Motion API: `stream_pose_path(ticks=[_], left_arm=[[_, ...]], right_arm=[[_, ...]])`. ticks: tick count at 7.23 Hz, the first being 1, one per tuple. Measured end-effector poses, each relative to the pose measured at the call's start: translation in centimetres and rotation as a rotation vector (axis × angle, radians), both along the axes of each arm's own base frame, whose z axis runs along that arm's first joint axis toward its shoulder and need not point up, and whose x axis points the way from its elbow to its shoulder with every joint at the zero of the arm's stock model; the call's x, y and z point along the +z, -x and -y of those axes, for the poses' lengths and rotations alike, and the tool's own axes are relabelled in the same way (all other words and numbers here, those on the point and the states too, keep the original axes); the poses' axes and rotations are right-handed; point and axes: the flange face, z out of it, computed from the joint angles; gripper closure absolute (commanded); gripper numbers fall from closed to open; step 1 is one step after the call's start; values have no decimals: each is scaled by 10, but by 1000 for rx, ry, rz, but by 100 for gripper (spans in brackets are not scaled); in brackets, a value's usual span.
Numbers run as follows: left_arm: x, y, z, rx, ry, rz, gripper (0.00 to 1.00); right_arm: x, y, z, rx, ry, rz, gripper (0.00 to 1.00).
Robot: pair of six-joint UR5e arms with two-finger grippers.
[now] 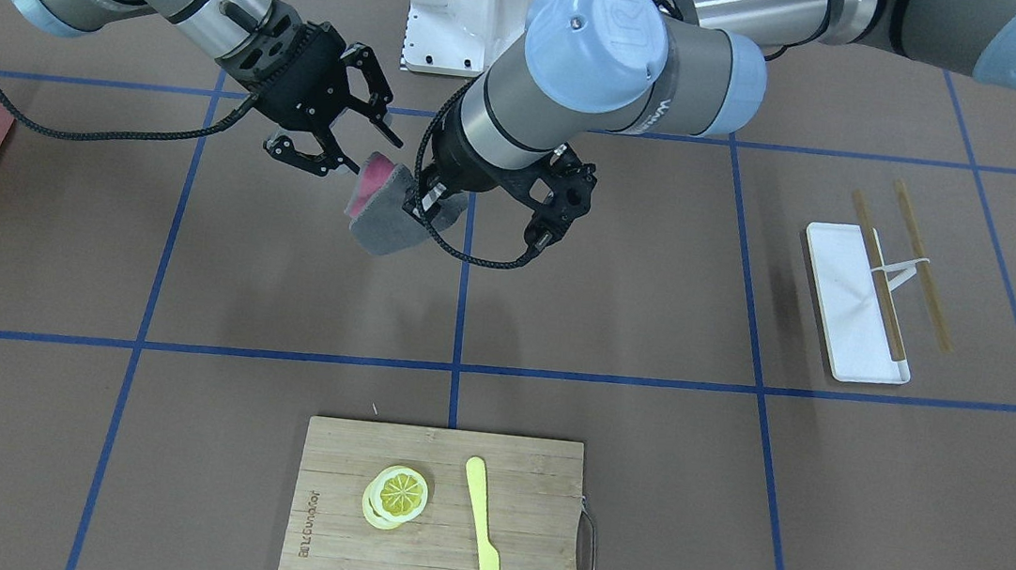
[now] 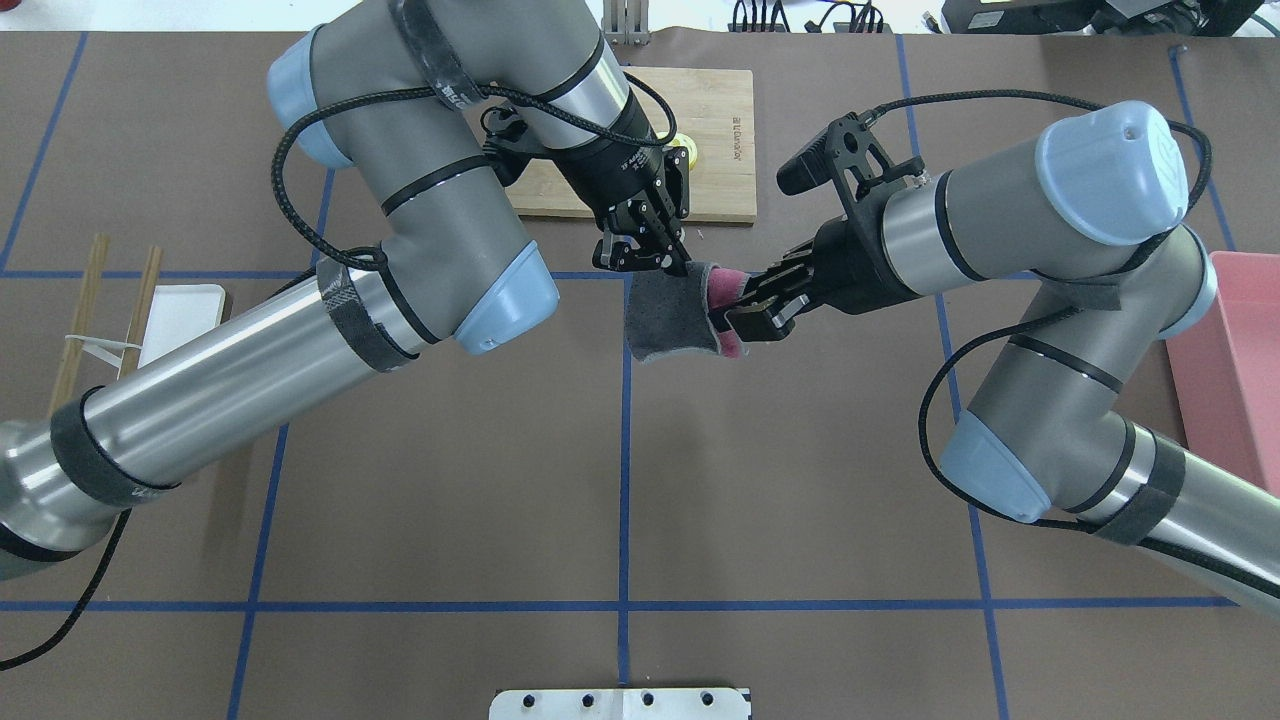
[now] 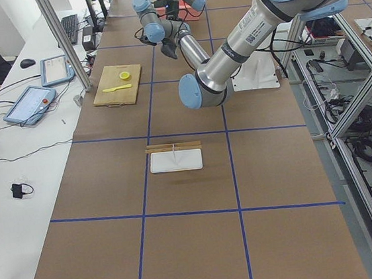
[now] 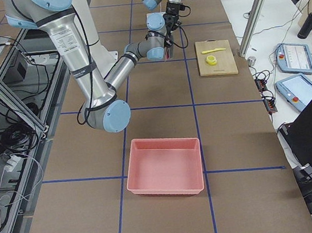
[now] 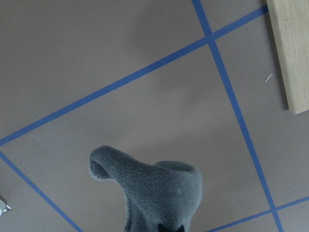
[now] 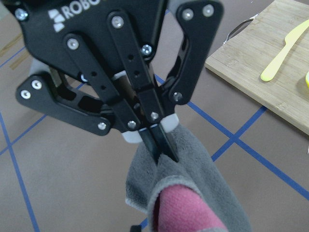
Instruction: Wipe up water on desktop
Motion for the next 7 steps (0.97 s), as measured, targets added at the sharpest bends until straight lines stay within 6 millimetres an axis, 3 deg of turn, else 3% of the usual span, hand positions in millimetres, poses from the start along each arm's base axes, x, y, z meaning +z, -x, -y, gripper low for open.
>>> stream_pose_path(ticks=[1,2,4,7], left_arm=[[-2,3,-3,6,-2,-7,100],[-3,5,-4,8,-5,-12,100],[-3,6,-5,10,-5,-14,100],[-2,6,-5,9,-5,-13,97]], right_arm=[[1,0,0,1,1,-1,46],[2,0,0,1,1,-3,57],[3,0,0,1,3,-4,100],[3,-1,0,2,9,-3,100]])
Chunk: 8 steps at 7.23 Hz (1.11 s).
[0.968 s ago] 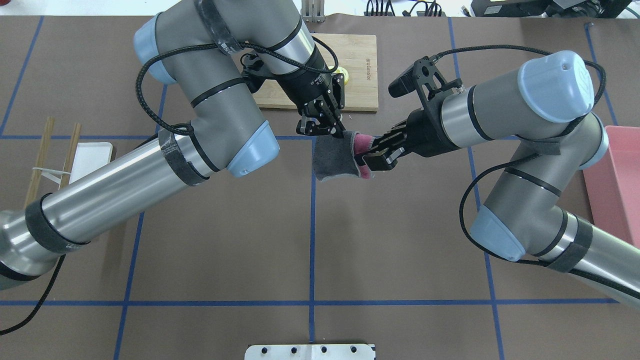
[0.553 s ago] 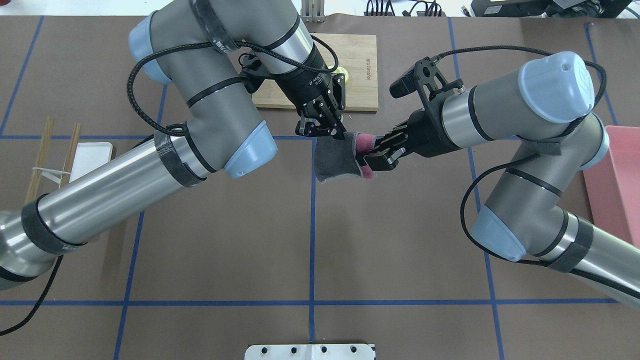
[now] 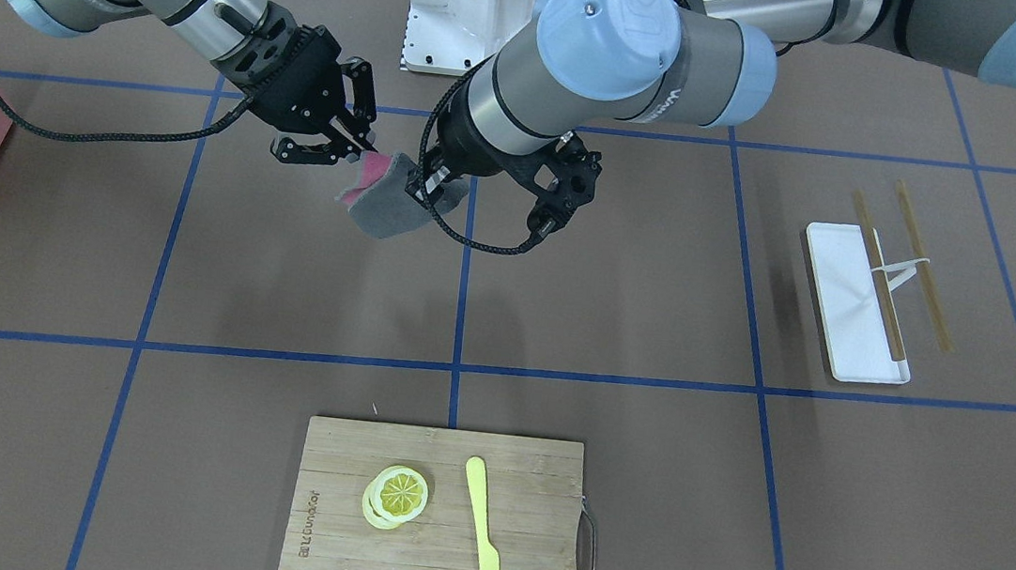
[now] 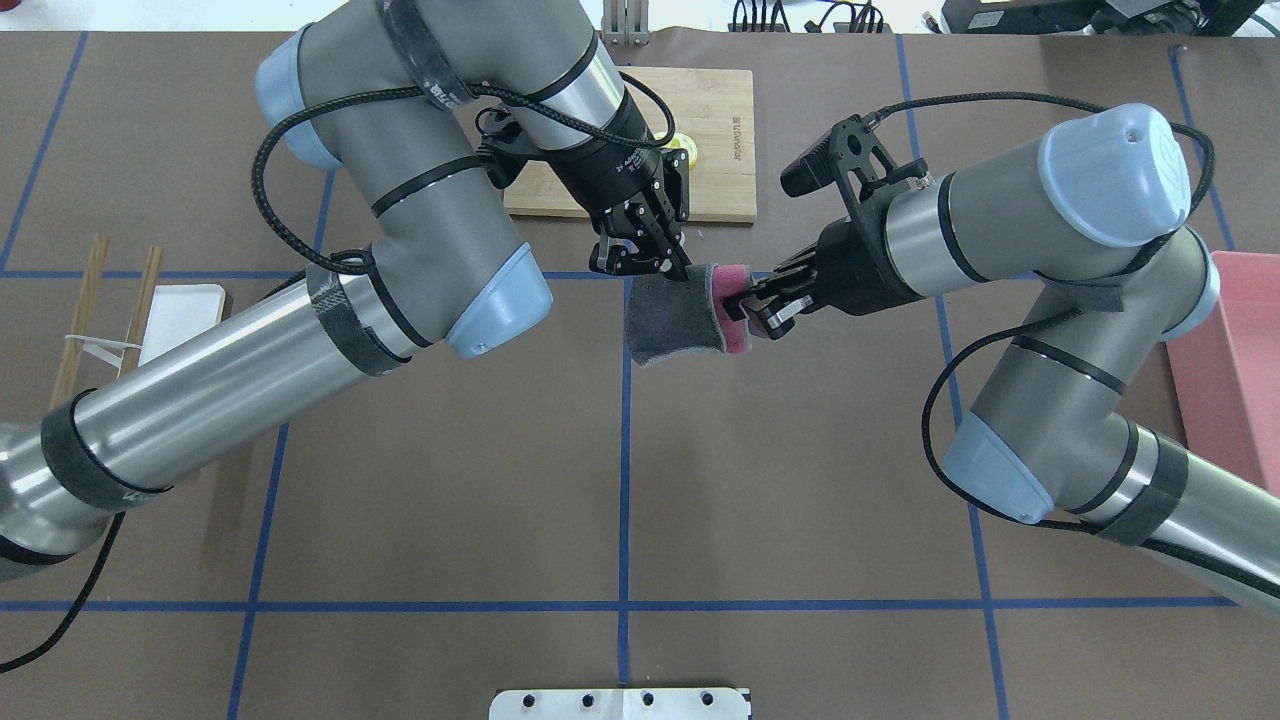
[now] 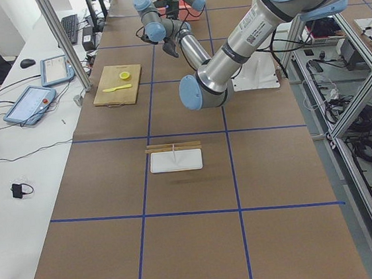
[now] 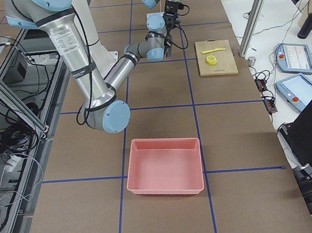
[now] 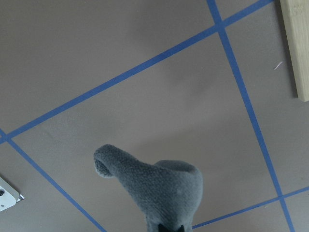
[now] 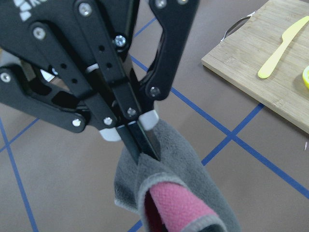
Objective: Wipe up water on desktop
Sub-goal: 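Open the left gripper and draw it back while the right gripper holds the cloth, then carry the cloth with the right gripper toward the pink bin and lower it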
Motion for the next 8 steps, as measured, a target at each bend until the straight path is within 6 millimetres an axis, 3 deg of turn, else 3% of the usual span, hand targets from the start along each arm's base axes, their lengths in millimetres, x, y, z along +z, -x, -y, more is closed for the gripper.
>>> stream_pose_path(ticks=[1,2,6,7,8], left_arm=[[0,0,0,0,-3,-2,39],[0,1,0,0,-14,-5,2],[13,24,-4,3,-131,-30,1],[18,40,8,-25,-133,-26,1],[28,69,25,-63,-156,-21,1]], right_arm=[[-1,0,0,3,15,3,100],[-2,0,0,6,31,7,100],[-2,-4,2,15,46,10,100],[3,-14,6,29,51,5,100],[16,-33,13,51,67,-9,100]])
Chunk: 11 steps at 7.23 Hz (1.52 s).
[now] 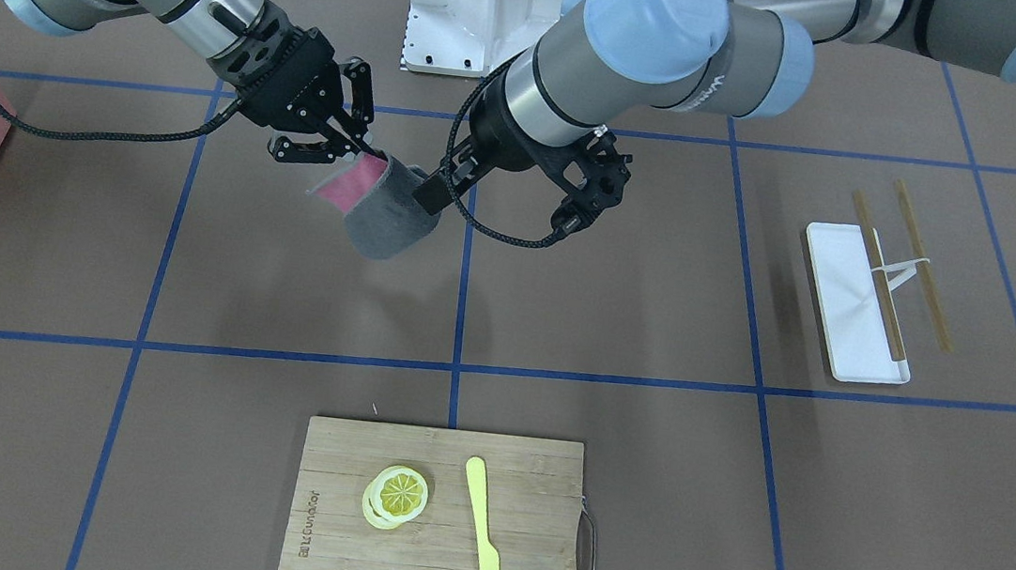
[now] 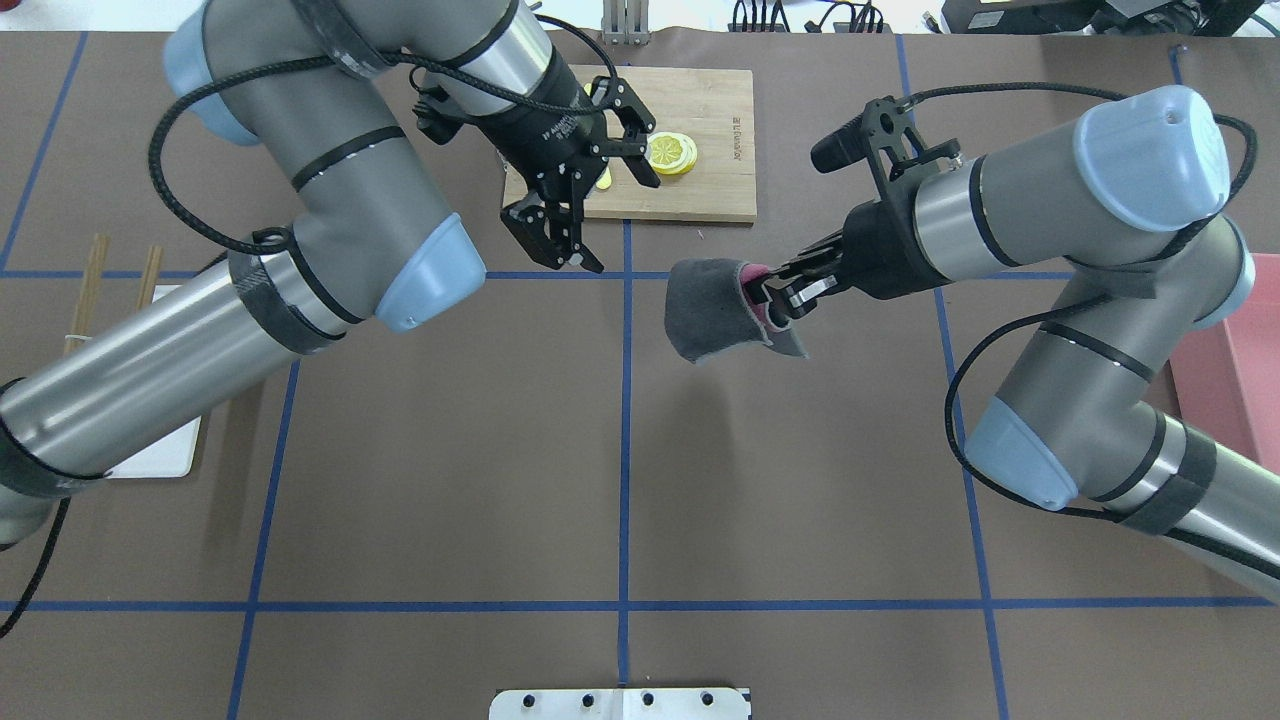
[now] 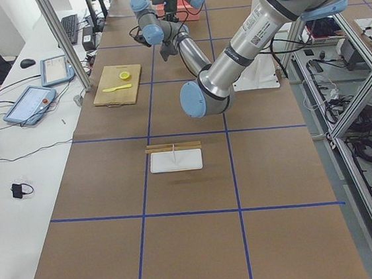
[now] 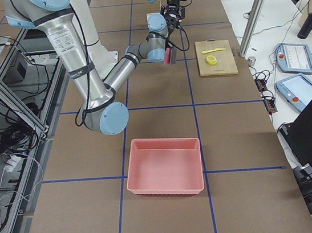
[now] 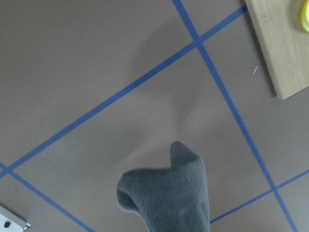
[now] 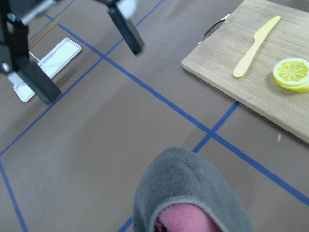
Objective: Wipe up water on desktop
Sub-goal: 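Carry the cloth with the right gripper toward the pink bin and lower it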
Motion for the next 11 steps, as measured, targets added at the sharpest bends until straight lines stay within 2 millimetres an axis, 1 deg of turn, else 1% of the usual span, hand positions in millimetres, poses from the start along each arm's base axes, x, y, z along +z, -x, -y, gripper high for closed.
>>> stream_pose_path(ticks=[1,2,3,4,5,6,7,8,9,10,11], left_arm=[[20,38,10,-27,-76,0,1],[43,77,12,-40,-183,1,1],[61,112,15,-53,-279,9,1],[76,138,18,-66,-335,22,1],[91,159,21,-76,-377,38,1],[112,177,22,-75,-424,59,1],[134,191,22,-65,-465,80,1],[154,199,21,-58,-499,106,1],[171,204,20,-61,-530,142,1],[190,208,18,-56,-575,184,1],[213,216,10,-33,-650,235,1]], right_arm=[[20,-25,9,27,32,-25,100],[45,-46,17,55,75,-62,100],[74,-61,22,79,121,-114,100],[104,-73,24,94,156,-179,100],[135,-84,23,96,153,-251,100],[170,-98,19,86,115,-334,100],[198,-110,15,71,74,-408,100],[223,-120,10,61,40,-476,100],[241,-122,7,53,17,-528,100],[253,-113,4,34,8,-558,100],[258,-94,-3,-1,1,-569,100]])
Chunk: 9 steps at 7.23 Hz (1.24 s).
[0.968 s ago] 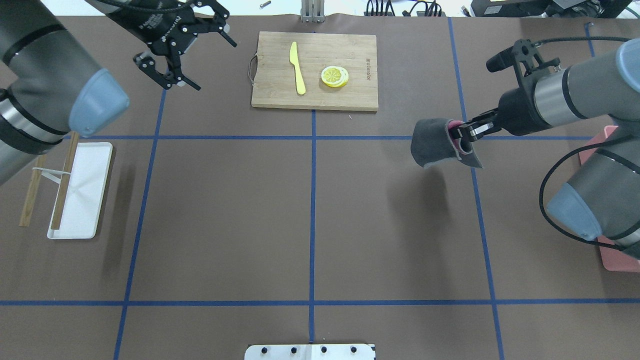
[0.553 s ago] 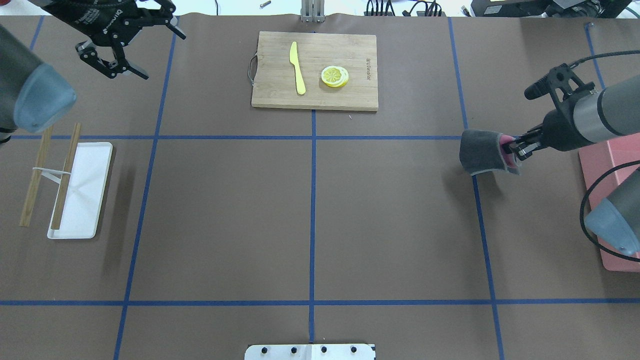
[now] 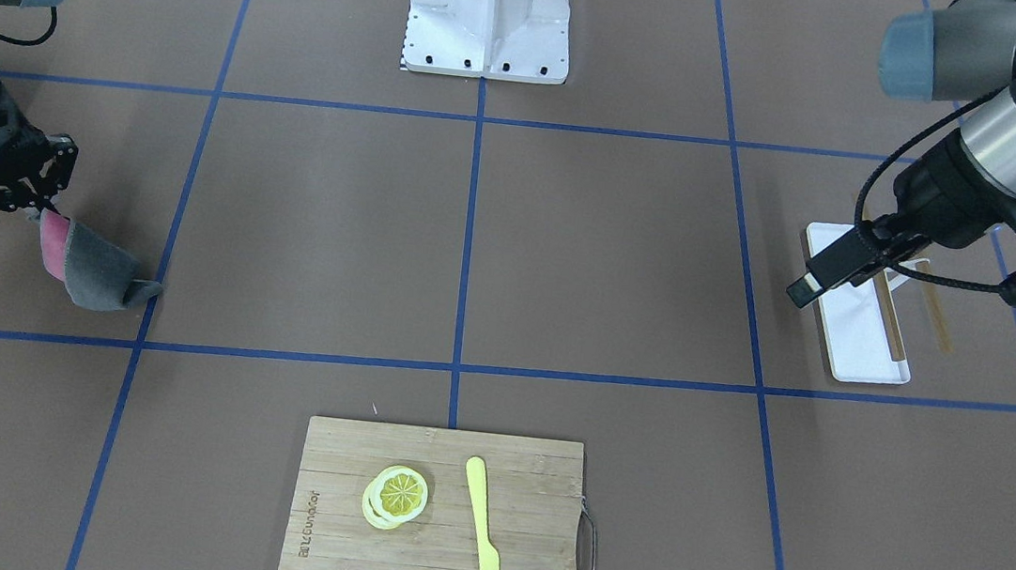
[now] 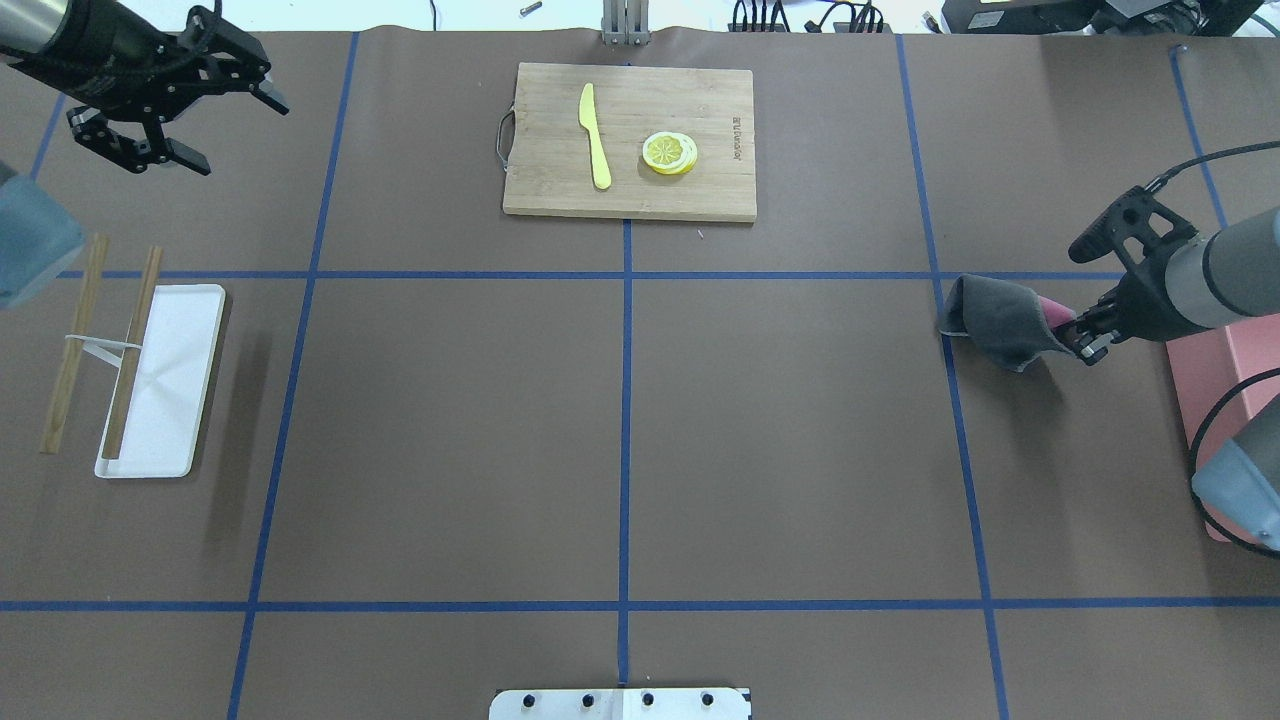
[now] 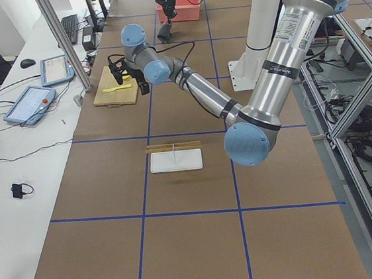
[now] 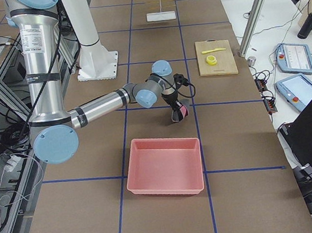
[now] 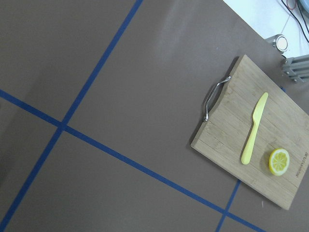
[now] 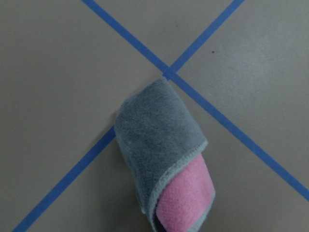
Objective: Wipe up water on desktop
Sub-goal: 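Carry the cloth with the right gripper toward the pink bin and lower it, then drag the cloth with the right gripper across the table away from the robot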
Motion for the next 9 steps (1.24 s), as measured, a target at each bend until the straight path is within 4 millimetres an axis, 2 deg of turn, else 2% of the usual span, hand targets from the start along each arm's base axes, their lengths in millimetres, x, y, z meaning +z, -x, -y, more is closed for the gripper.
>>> stream_pose_path(ticks=[2,3,5,6,9], left_arm=[[45,15,-15,88,-193,131,1],[60,20,-18,134,-263,174,1],[73,25,-17,166,-305,207,1],[76,26,-16,168,-305,211,1],[90,29,-15,160,-288,233,1]], right_arm=[[-5,44,-19,-68,5,6,100],[-16,68,-28,-85,21,24,100],[-41,118,-54,-97,95,78,100],[-53,138,-74,-100,143,106,100],[-114,182,-148,-124,283,209,100]])
